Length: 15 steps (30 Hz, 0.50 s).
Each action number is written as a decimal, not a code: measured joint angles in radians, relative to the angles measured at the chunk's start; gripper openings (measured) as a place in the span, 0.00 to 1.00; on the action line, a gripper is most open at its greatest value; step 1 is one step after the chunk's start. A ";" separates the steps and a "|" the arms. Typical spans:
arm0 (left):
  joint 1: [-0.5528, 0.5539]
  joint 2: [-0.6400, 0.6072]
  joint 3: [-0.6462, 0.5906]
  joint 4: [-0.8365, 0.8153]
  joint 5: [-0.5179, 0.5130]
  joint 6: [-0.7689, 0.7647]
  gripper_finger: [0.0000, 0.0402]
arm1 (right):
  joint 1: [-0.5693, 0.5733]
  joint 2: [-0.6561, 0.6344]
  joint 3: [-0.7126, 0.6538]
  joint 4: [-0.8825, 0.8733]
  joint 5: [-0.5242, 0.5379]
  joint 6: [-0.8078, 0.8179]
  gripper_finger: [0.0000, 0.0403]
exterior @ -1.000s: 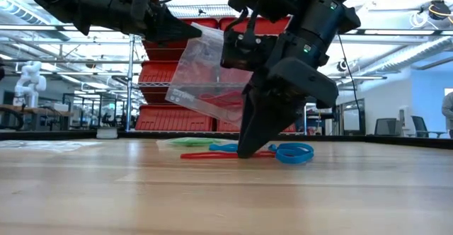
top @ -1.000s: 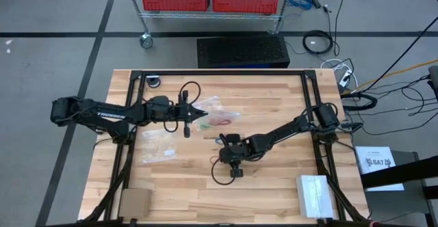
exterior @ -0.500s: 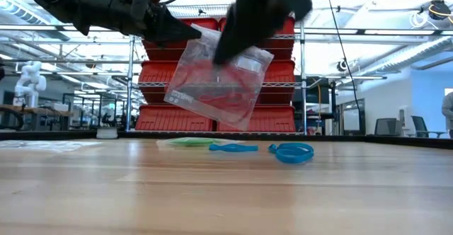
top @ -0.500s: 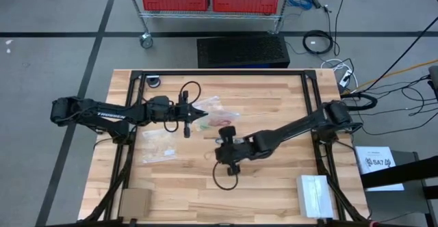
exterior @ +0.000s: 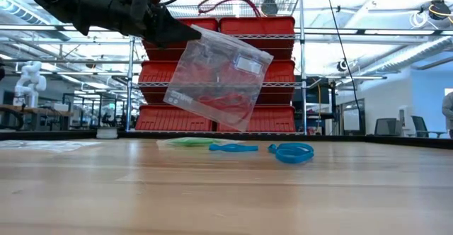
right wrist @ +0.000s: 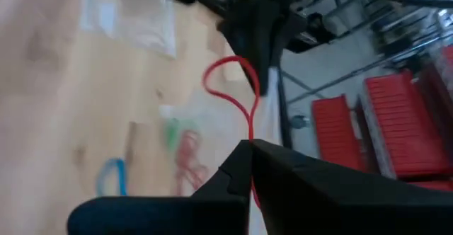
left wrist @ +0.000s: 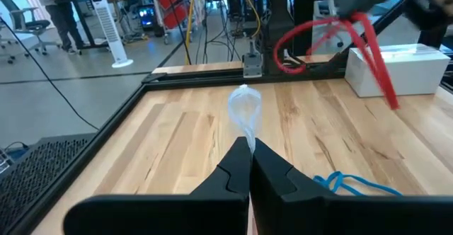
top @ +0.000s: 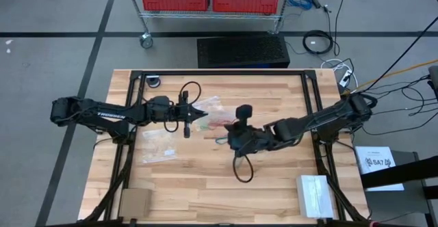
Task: Sort rubber bands
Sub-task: Put the red rubber band into the bottom right transparent zip bag
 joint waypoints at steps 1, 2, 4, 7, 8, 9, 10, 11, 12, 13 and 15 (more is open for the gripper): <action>0.000 0.000 0.000 0.000 0.000 0.000 0.00 | -0.006 0.000 0.000 -0.009 0.008 -0.022 0.00; 0.000 0.000 0.000 0.000 0.000 0.000 0.00 | -0.014 0.001 0.000 -0.021 0.015 -0.039 0.00; 0.000 0.000 0.000 0.000 0.000 0.000 0.00 | -0.033 0.002 0.000 -0.044 0.043 -0.067 0.00; 0.000 0.000 0.000 0.000 0.003 0.000 0.00 | -0.054 0.002 0.000 -0.068 0.111 -0.093 0.00; 0.000 0.000 0.000 0.000 0.003 0.000 0.00 | -0.058 0.002 0.000 -0.073 0.135 -0.107 0.00; 0.000 0.000 0.000 0.000 0.003 0.000 0.00 | -0.060 0.002 0.000 -0.074 0.150 -0.121 0.00; 0.000 0.000 0.000 -0.001 0.003 0.000 0.00 | -0.061 0.002 0.000 -0.075 0.157 -0.133 0.00; 0.000 0.000 0.000 -0.003 0.003 -0.001 0.00 | -0.066 0.002 0.000 -0.075 0.157 -0.142 0.00; 0.000 0.000 0.000 -0.004 0.003 -0.001 0.00 | -0.069 0.002 0.000 -0.075 0.157 -0.146 0.00; 0.000 0.000 0.000 -0.004 0.003 -0.001 0.00 | -0.072 0.002 0.000 -0.075 0.157 -0.147 0.00; 0.000 0.000 0.000 -0.004 0.003 -0.001 0.00 | -0.078 0.002 0.000 -0.075 0.157 -0.151 0.00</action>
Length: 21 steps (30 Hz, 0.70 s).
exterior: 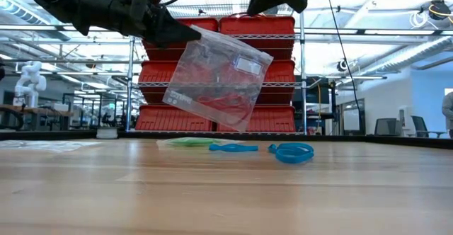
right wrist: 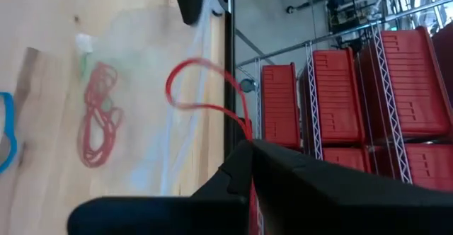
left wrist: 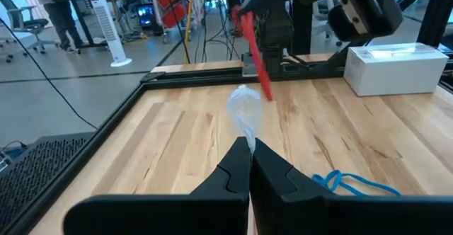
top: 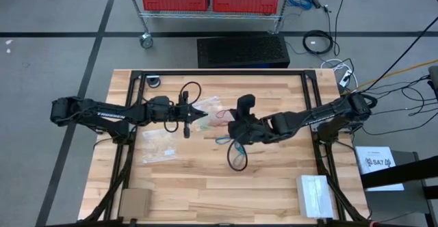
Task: Sort rubber bands
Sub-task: Put the red rubber band into the bottom right transparent zip bag
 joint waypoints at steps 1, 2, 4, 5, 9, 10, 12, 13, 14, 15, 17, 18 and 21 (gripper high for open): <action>0.000 0.000 0.000 0.000 0.000 0.000 0.00 | -0.001 0.000 0.000 0.000 0.003 -0.006 0.00; 0.000 0.000 0.000 0.000 0.000 0.000 0.00 | -0.003 0.000 0.000 0.000 0.008 -0.015 0.00; -0.001 0.000 0.000 0.000 0.000 -0.001 0.00 | -0.008 0.000 0.000 0.000 0.020 -0.027 0.00; -0.001 0.000 0.000 0.000 0.000 -0.001 0.00 | -0.009 0.000 0.000 0.000 0.026 -0.030 0.00; -0.001 0.000 0.000 0.000 0.000 -0.002 0.00 | -0.019 0.000 0.000 -0.001 0.029 -0.040 0.00; -0.001 0.000 0.000 0.000 0.000 -0.002 0.00 | -0.020 0.000 0.000 -0.001 0.029 -0.041 0.00; -0.001 0.000 0.000 0.000 0.000 -0.002 0.00 | -0.025 0.000 0.000 -0.002 0.029 -0.042 0.00; -0.001 0.000 0.000 0.000 0.000 -0.002 0.00 | -0.027 0.000 0.000 -0.002 0.029 -0.042 0.00; -0.001 0.000 0.000 0.000 0.000 -0.002 0.00 | -0.030 0.000 0.000 -0.002 0.029 -0.042 0.00; -0.001 0.000 0.000 0.000 0.000 -0.002 0.00 | -0.032 0.000 0.000 -0.002 0.029 -0.042 0.00; -0.001 0.000 0.000 0.000 0.000 -0.002 0.00 | -0.033 0.000 0.000 -0.003 0.029 -0.046 0.00; -0.001 0.000 0.000 0.000 0.000 -0.002 0.00 | -0.033 0.000 0.000 -0.005 0.028 -0.048 0.00; -0.001 0.000 0.000 0.000 0.000 -0.002 0.00 | -0.033 0.000 0.000 -0.010 0.022 -0.047 0.00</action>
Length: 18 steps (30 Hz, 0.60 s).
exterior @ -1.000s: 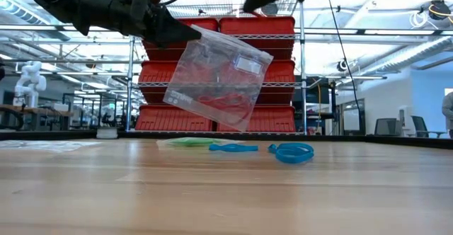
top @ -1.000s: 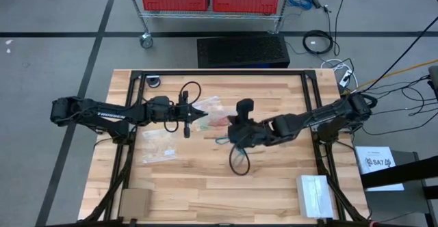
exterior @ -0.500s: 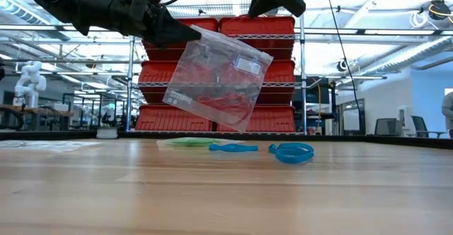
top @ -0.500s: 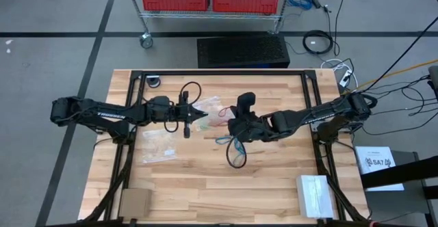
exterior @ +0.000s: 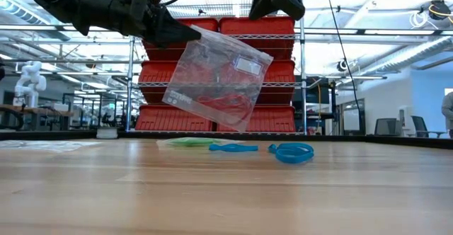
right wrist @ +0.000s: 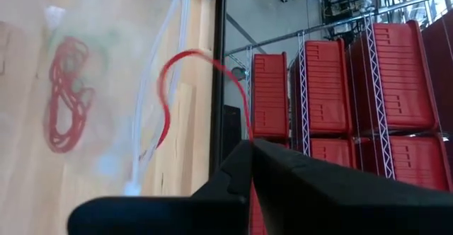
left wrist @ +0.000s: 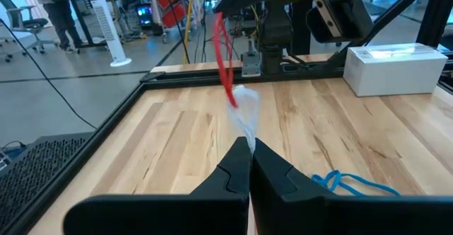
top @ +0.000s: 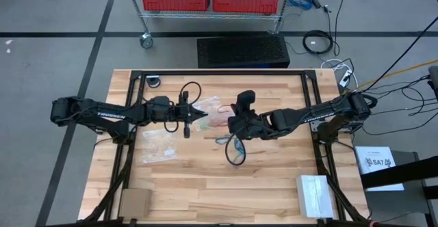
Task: Sort rubber bands
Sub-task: Put the red rubber band into the bottom right transparent zip bag
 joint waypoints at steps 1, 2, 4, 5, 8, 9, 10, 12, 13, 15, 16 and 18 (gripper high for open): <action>0.000 0.000 0.000 0.000 0.000 0.000 0.00 | 0.000 0.000 0.000 -0.001 -0.001 0.002 0.00; 0.000 0.000 0.000 0.000 0.000 0.000 0.00 | 0.000 0.000 0.000 -0.001 -0.004 0.003 0.00; 0.000 0.000 0.000 0.000 0.000 0.000 0.00 | 0.000 0.000 0.000 -0.001 -0.044 0.006 0.00; 0.000 0.000 0.000 0.000 0.000 0.000 0.00 | 0.000 0.000 0.000 -0.001 -0.068 0.011 0.00; 0.000 0.000 0.000 0.000 0.000 0.000 0.00 | -0.005 0.011 0.000 0.001 -0.103 0.023 0.00; 0.000 0.000 0.000 0.000 0.000 0.000 0.00 | -0.007 0.016 0.000 -0.003 -0.108 0.024 0.00; 0.000 0.000 0.000 0.000 0.000 0.001 0.00 | -0.013 0.023 0.000 -0.003 -0.111 0.026 0.00; 0.000 0.000 0.000 0.001 0.000 0.001 0.00 | -0.030 0.035 0.000 0.002 -0.140 0.026 0.00; 0.000 0.000 0.000 0.001 0.000 0.001 0.00 | -0.040 0.046 0.000 0.006 -0.161 0.027 0.00; 0.000 0.000 0.000 0.001 0.000 0.002 0.00 | -0.056 0.069 0.000 0.019 -0.199 0.028 0.00; 0.000 0.000 0.000 0.001 0.000 0.002 0.00 | -0.065 0.080 0.000 0.023 -0.214 0.027 0.00; 0.000 0.000 0.000 0.000 0.000 0.002 0.00 | -0.077 0.094 0.000 0.038 -0.242 0.025 0.00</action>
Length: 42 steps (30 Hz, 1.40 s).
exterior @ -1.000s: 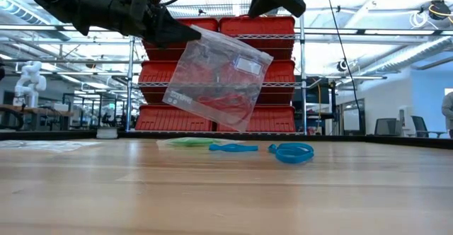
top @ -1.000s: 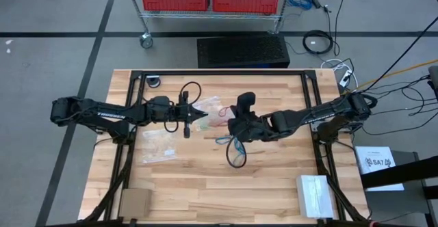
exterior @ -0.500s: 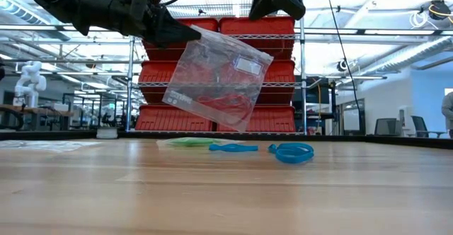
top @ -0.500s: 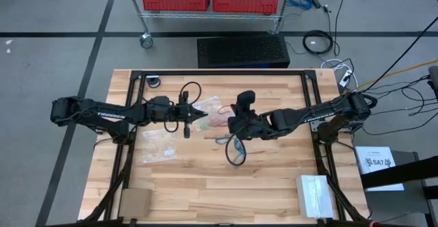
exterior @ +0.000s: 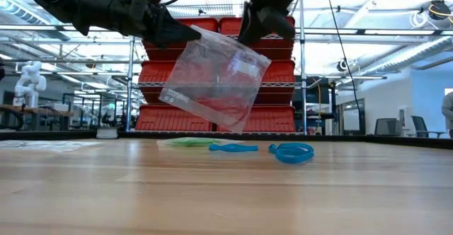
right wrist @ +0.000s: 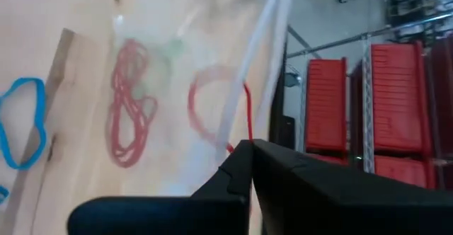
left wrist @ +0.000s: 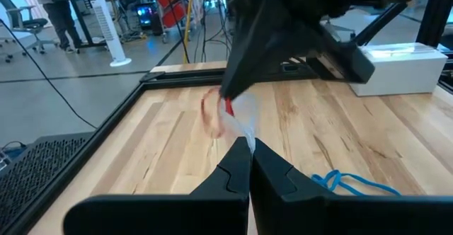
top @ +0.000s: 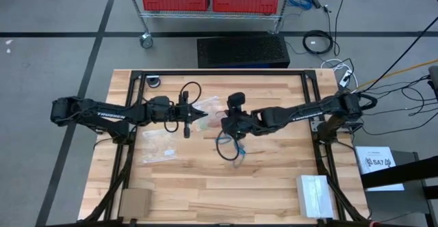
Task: Sort rubber bands
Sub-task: Put the red rubber band into the bottom right transparent zip bag
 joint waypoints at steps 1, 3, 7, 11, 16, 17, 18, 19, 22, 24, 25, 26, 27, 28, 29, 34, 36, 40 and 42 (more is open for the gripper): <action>0.000 0.000 0.000 0.000 0.000 0.000 0.00 | -0.005 0.005 0.000 0.009 -0.015 0.000 0.00; 0.000 0.000 0.000 -0.004 0.000 0.000 0.00 | -0.010 0.012 0.000 0.022 -0.052 0.002 0.00; 0.000 0.000 0.000 -0.005 0.000 0.000 0.00 | -0.015 0.018 0.000 0.050 -0.124 0.003 0.00; 0.000 0.000 0.000 -0.004 0.000 -0.006 0.00 | -0.023 0.024 0.000 0.087 -0.207 0.015 0.00; -0.002 0.000 0.000 0.000 0.000 -0.016 0.00 | -0.067 0.047 0.000 0.131 -0.233 0.078 0.00; -0.002 0.000 0.000 0.000 0.000 -0.017 0.00 | -0.076 0.051 0.001 0.133 -0.236 0.097 0.01; -0.002 0.000 0.000 0.000 0.000 -0.017 0.00 | -0.083 0.052 0.000 0.122 -0.239 0.114 0.02; -0.002 0.000 0.000 0.000 0.000 -0.017 0.00 | -0.089 0.054 0.000 0.121 -0.250 0.126 0.04; -0.002 0.001 0.000 -0.004 0.000 -0.017 0.00 | -0.096 0.049 0.000 0.126 -0.279 0.144 0.10; -0.002 0.004 0.000 -0.005 0.000 -0.017 0.00 | -0.090 0.038 0.000 0.127 -0.283 0.150 0.16; -0.002 0.005 0.000 -0.004 0.000 -0.017 0.00 | -0.086 0.028 0.000 0.126 -0.284 0.153 0.19; -0.002 0.006 0.000 -0.006 0.000 -0.017 0.00 | -0.083 0.019 0.000 0.130 -0.284 0.159 0.22; -0.002 0.007 0.000 -0.007 0.000 -0.017 0.00 | -0.079 0.009 0.000 0.129 -0.285 0.166 0.25; -0.002 0.009 0.000 -0.006 0.000 -0.017 0.00 | -0.075 0.002 0.000 0.128 -0.286 0.172 0.28; -0.002 0.010 0.000 -0.005 0.000 -0.017 0.00 | -0.071 -0.006 0.000 0.127 -0.290 0.174 0.31; -0.002 0.010 0.000 -0.006 0.000 -0.017 0.00 | -0.051 -0.060 0.000 0.126 -0.336 0.182 0.38; -0.002 0.010 0.000 -0.006 0.000 -0.017 0.00 | -0.044 -0.084 0.000 0.119 -0.336 0.190 0.40; -0.002 0.010 0.000 -0.007 0.000 -0.017 0.00 | -0.036 -0.162 0.000 0.063 -0.328 0.226 0.40; -0.002 0.010 0.000 -0.012 0.000 -0.016 0.00 | -0.037 -0.209 0.000 0.000 -0.326 0.265 0.40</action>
